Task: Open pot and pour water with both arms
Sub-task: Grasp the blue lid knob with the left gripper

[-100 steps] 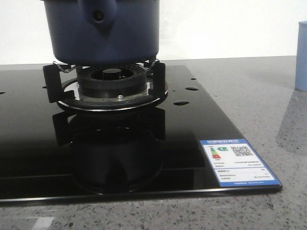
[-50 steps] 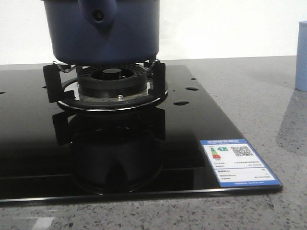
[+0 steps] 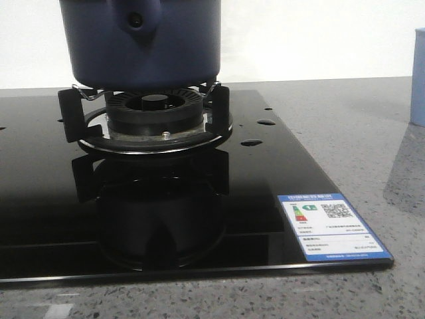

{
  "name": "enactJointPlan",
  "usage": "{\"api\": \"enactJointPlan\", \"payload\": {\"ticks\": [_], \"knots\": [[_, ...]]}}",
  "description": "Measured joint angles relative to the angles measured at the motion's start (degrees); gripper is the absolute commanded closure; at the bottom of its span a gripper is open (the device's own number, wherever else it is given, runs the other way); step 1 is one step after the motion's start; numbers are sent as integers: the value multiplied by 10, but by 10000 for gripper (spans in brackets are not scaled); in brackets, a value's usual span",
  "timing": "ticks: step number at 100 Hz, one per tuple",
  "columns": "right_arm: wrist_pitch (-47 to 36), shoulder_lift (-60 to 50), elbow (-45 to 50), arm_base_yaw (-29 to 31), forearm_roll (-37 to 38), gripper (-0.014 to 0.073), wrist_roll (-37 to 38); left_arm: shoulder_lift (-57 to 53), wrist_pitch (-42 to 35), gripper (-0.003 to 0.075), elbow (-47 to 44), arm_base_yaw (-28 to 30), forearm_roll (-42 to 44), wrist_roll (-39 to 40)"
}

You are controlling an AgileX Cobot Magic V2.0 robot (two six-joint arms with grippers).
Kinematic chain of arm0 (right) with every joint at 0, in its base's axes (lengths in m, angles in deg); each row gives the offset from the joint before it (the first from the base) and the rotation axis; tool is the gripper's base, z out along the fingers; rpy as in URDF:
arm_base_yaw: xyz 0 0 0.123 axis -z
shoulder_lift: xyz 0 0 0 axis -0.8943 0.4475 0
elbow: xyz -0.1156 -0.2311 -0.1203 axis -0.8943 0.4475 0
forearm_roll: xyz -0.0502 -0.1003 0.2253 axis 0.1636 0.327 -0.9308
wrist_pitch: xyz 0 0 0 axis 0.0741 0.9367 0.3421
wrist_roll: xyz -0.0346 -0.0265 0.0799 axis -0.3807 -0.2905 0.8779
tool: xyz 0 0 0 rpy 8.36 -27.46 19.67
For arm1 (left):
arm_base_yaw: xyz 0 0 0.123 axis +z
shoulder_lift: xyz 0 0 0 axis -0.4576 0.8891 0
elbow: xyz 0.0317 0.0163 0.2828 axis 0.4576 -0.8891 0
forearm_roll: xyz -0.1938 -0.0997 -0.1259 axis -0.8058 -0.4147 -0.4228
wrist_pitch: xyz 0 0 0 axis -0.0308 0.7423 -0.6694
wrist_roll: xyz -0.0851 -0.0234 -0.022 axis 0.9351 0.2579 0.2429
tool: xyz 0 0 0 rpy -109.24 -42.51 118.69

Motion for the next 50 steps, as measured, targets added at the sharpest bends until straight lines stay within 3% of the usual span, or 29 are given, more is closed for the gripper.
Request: {"api": "enactJointPlan", "payload": {"ticks": [21, 37, 50], "knots": [[89, 89, -120, 0, 12, 643, -67, 89, 102, 741, 155, 0, 134, -15], [163, 195, -217, 0, 15, 643, -110, 189, 191, 741, 270, 0, 152, -77], [199, 257, -270, -6, 16, 643, -141, 239, 212, 740, 321, -35, 156, -99]]}}
